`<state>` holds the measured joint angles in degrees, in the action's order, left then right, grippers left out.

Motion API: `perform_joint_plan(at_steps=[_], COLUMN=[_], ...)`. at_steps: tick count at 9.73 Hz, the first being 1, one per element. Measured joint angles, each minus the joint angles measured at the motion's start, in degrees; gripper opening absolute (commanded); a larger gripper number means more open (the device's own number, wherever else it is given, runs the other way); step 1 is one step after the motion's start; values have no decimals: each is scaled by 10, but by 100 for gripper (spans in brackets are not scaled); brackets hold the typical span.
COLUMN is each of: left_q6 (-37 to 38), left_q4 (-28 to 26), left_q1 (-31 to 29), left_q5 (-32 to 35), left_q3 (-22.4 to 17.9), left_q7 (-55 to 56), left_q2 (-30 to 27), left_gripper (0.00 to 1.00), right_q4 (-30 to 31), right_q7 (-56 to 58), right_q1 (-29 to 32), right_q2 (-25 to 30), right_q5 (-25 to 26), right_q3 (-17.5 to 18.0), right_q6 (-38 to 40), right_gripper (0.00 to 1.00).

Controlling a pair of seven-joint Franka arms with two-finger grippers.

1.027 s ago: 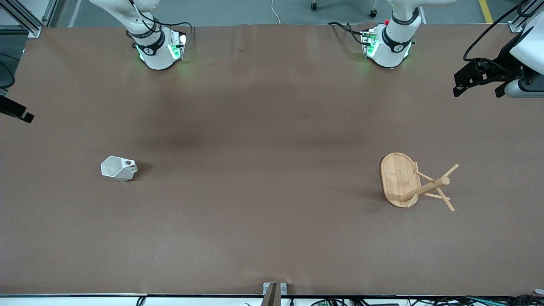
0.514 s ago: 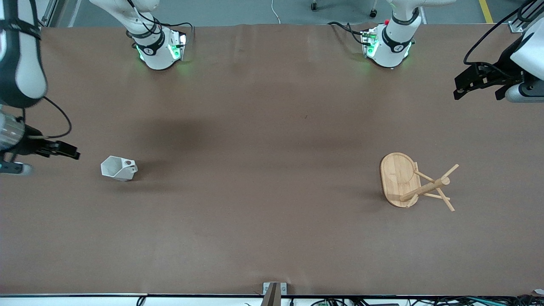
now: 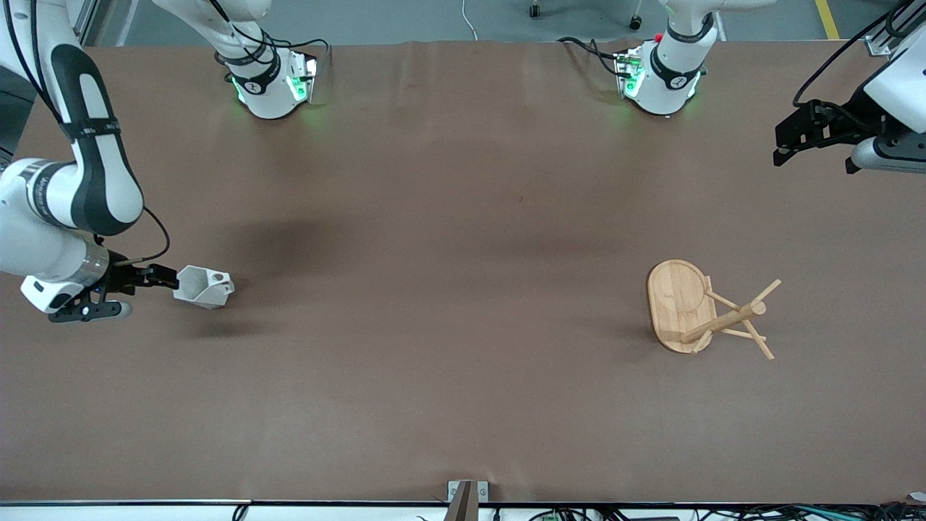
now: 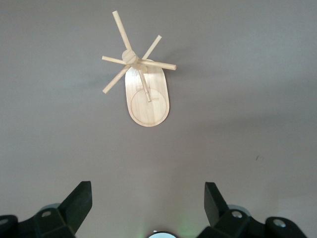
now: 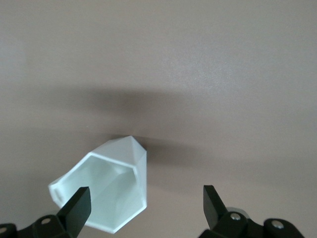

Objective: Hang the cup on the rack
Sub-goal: 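Grasp the white cup's base with the right gripper, then lift the cup with the right gripper while the left gripper approaches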

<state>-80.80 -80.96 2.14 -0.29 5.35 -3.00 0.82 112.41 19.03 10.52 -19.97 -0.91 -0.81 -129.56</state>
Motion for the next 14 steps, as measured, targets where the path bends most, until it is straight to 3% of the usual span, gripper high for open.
perform_joint_plan(at_steps=[2,5,7,9,12,13,14], left_q6=[0,0,0,0,1,1,3], left_q4=[0,-2,-4,-5,-8,-10,-14], left_q1=[0,0,1,1,1,1,1], left_q5=[0,0,0,-1,-2,-10,-21], left_q3=[1,2,3,3,4,4,4], left_q7=[-74,-162,-225,-295,-398,-431,-463], left_q2=[0,0,4,13,19,20,20], left_gripper=[100,100,99,100,99,99,99], right_q4=[14,14,17,19,19,19,19], right_q7=[7,14,32,36,37,37,37], right_q1=[0,0,0,0,0,0,-1], right_q2=[-20,-31,-36,-43,-46,-47,-48], right_q5=[0,0,0,0,0,0,0], right_q3=[0,2,3,3,4,4,5], right_q6=[-27,-32,-31,-33,-42,-47,-53], right_gripper=[91,57,44,35,32,28,14])
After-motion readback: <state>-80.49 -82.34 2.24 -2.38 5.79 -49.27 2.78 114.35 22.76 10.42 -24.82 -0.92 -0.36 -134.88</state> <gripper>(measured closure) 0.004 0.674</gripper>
